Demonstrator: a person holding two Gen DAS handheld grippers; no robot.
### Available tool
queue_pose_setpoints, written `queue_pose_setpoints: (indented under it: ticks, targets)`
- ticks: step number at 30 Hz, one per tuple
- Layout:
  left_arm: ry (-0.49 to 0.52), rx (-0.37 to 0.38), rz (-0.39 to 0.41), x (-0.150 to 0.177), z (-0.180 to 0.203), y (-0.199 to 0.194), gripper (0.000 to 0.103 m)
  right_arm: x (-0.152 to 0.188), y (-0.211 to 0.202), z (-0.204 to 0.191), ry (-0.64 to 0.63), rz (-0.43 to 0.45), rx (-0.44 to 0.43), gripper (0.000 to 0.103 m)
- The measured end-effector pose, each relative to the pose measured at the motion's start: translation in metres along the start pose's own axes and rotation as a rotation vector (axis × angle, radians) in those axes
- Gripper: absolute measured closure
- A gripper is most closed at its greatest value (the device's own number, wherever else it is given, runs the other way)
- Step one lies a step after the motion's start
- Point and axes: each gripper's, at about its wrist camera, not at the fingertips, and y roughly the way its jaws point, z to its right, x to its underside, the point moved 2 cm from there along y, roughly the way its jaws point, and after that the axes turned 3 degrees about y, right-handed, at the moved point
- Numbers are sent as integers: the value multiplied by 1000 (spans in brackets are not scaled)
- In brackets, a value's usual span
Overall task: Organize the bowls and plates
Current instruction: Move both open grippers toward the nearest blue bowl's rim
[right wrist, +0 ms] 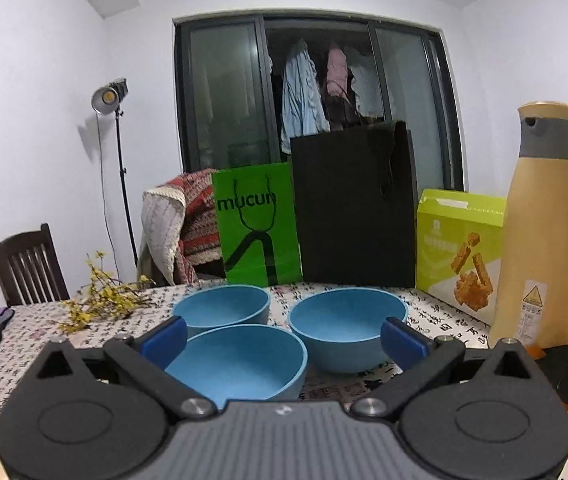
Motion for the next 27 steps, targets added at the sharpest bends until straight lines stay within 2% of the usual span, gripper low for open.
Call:
queue_pose_setpoints:
  ticks: [2,9,16,20,27]
  targets:
    - [-13,7,-24,-7,0,10,0,-4,8,1,3,-18,19,0]
    - [-48,-43,-74,-27,-1,46,0,-13,35,-1,-6,-73,49,1]
    - [-30,-128,-134,-41,4,82,0,-11,61,6,29,-153,11,1]
    - [-5,-153,-155,-41,10,104,0,-6,74,15,59,-197,7,1]
    - [-38,-171,-247,-31,16,145,0,1,92,27,75,-242,20,1]
